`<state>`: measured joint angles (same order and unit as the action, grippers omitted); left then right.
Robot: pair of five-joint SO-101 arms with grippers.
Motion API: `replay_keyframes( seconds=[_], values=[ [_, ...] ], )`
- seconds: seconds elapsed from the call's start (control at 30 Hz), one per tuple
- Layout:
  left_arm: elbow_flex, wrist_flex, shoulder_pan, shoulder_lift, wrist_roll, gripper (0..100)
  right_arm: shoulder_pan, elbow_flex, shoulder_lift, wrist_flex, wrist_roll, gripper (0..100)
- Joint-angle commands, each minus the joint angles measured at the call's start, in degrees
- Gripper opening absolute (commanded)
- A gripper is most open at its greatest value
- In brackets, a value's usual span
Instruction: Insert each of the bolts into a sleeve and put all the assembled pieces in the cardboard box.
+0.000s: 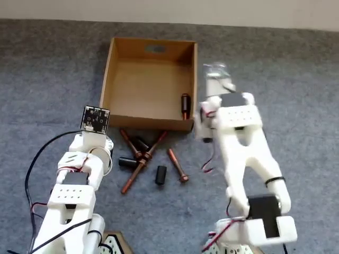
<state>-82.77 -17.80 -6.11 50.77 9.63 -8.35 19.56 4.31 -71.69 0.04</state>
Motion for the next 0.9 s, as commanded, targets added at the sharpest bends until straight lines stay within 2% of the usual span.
replay_keyframes(
  seconds=[0.0,0.13,0.37,0.53,0.7,0.87],
  values=[
    [0.40,1.14,-0.13,1.36,0.26,3,5.23,2.68,-2.59,2.77,0.53,0.5],
    [0.40,1.14,-0.13,1.36,0.26,3,7.60,5.58,-5.05,6.46,3.52,0.5],
    [0.40,1.14,-0.13,1.36,0.26,3,6.73,7.96,-5.23,7.60,11.69,1.9],
    [0.40,1.14,-0.04,1.36,0.26,3,6.64,8.04,-5.49,7.78,12.22,15.8],
    [0.31,1.14,-0.04,1.36,0.26,3,6.73,7.78,-5.58,7.96,13.36,15.0],
    [0.31,1.14,-0.04,1.36,0.26,3,7.25,8.84,-5.93,12.97,13.36,14.9]
  ],
)
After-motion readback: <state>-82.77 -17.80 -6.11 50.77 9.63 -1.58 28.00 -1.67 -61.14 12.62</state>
